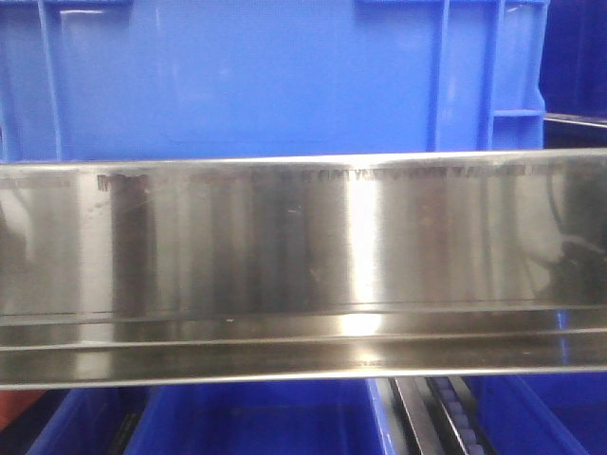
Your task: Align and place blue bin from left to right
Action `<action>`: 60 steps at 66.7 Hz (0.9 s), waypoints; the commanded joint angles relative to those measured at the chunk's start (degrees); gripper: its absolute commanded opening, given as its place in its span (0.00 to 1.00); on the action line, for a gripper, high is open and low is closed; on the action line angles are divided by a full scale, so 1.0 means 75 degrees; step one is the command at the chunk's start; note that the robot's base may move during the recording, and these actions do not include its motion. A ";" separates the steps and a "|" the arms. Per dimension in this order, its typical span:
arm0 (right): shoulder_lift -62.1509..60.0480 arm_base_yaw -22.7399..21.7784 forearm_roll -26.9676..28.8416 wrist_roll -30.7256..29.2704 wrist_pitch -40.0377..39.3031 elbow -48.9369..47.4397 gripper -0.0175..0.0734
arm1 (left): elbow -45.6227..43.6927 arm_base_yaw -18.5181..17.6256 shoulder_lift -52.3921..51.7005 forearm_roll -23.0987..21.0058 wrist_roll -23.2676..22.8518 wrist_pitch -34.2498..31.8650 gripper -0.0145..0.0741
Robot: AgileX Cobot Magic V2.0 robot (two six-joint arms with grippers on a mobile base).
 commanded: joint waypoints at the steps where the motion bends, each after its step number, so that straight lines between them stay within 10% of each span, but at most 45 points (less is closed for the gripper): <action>1: -0.0062 -0.0015 0.0021 -0.0036 0.0030 -0.0004 0.01 | 0.0011 -0.0037 -0.0068 0.0008 0.0001 -0.0117 0.04; 60: -0.0062 0.0015 0.0021 -0.0036 0.0247 -0.0004 0.01 | 0.0011 -0.0037 -0.0069 0.0008 0.0001 -0.0101 0.04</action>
